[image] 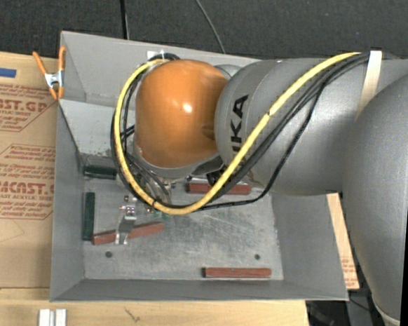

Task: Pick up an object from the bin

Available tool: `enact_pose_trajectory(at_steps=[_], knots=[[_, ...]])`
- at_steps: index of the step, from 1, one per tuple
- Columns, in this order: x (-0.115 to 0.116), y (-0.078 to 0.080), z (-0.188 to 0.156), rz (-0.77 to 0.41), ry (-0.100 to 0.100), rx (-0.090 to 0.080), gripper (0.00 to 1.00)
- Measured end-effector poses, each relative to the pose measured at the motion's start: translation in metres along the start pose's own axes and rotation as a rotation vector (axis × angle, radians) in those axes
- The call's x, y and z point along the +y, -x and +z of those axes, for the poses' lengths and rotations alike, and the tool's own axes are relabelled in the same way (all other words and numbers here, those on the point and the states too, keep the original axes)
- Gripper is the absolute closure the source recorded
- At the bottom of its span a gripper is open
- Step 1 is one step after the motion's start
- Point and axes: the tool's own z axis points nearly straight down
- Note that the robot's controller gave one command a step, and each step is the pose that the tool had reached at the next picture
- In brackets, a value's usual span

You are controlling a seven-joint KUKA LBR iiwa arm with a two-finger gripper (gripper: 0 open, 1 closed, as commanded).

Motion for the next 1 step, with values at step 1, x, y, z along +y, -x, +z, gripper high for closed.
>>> enact_pose_trajectory(at_steps=[1], knots=[[-0.0002, 0.0001, 0.0, 0.001, 0.0, 0.0, 0.0]])
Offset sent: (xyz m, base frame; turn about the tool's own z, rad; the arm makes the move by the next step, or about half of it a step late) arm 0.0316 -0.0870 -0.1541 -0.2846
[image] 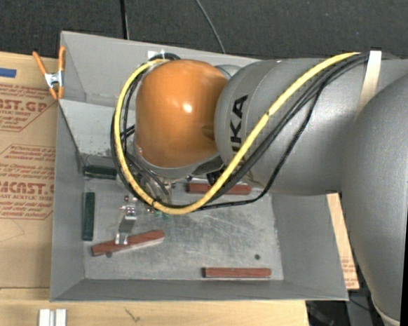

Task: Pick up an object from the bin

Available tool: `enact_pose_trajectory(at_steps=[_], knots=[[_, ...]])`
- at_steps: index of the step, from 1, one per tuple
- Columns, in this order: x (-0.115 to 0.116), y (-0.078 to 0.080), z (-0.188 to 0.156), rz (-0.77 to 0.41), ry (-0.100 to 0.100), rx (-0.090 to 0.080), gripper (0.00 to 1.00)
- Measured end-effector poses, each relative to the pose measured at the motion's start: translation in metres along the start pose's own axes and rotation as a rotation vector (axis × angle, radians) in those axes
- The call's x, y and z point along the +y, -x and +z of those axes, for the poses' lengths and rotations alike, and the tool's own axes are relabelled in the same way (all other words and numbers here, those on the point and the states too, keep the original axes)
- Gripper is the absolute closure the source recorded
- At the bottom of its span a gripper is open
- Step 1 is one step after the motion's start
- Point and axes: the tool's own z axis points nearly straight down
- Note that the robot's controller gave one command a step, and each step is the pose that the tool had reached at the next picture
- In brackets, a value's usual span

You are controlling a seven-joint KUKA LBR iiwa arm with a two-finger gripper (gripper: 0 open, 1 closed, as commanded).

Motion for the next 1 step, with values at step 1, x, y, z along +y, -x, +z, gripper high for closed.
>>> enact_pose_trajectory(at_steps=[1], knots=[[-0.0359, 0.0137, 0.0643, -0.124, 0.0, -0.003, 0.0]])
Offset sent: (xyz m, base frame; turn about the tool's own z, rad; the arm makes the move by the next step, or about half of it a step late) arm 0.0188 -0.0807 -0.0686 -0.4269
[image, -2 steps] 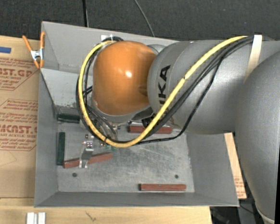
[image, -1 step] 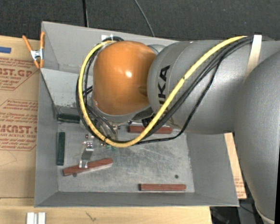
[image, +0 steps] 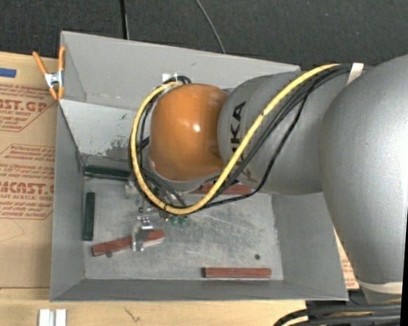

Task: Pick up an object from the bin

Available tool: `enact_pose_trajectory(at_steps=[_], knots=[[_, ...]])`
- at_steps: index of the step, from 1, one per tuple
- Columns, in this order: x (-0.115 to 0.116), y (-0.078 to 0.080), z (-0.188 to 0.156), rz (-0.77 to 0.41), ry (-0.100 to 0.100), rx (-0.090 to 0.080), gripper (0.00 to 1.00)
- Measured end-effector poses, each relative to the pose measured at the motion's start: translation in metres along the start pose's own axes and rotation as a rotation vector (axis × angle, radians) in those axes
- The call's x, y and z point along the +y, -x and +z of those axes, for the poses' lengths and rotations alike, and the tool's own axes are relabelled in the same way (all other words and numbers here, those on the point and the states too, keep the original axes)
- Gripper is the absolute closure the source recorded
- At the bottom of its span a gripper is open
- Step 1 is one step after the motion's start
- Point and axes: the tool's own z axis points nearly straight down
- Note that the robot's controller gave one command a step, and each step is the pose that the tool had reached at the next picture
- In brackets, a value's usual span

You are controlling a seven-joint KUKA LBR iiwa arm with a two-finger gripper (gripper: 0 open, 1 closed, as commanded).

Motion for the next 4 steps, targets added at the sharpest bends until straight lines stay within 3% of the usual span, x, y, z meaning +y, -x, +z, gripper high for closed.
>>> enact_pose_trajectory(at_steps=[1, 2, 3, 4], knots=[[-0.037, -0.001, 0.009, -0.295, 0.001, 0.003, 0.0], [-0.02, 0.002, 0.034, -0.265, 0.001, 0.001, 0.0], [-0.029, 0.005, 0.084, -0.377, 0.001, 0.001, 0.0], [-0.004, -0.01, 0.085, -0.376, 0.003, -0.011, 1.0]])
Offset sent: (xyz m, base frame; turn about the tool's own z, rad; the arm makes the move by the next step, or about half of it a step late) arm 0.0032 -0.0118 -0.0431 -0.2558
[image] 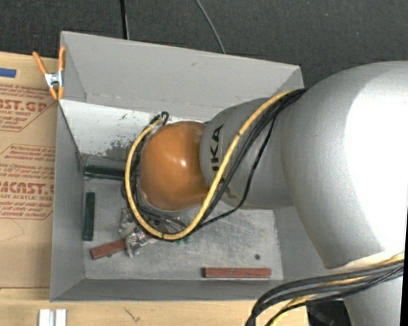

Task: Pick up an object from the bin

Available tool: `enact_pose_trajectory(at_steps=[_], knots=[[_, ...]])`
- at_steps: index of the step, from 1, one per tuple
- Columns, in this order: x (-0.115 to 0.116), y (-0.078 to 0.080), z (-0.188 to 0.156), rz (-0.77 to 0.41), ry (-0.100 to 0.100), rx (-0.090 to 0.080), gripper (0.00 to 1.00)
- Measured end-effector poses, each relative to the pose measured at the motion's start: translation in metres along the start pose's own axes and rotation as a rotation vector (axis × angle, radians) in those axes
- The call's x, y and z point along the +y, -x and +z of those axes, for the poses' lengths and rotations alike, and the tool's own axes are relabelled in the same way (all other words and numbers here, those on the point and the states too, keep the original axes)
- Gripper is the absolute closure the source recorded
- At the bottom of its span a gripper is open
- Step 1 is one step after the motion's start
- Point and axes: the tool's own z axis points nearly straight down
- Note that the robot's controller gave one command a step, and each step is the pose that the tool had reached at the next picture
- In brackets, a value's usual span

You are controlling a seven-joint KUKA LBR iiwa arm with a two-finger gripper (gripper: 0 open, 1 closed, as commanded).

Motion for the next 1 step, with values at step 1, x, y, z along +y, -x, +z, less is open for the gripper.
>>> enact_pose_trajectory(at_steps=[1], knots=[[0.0, 0.0, 0.0, 0.0, 0.0, 0.0, 1.0]])
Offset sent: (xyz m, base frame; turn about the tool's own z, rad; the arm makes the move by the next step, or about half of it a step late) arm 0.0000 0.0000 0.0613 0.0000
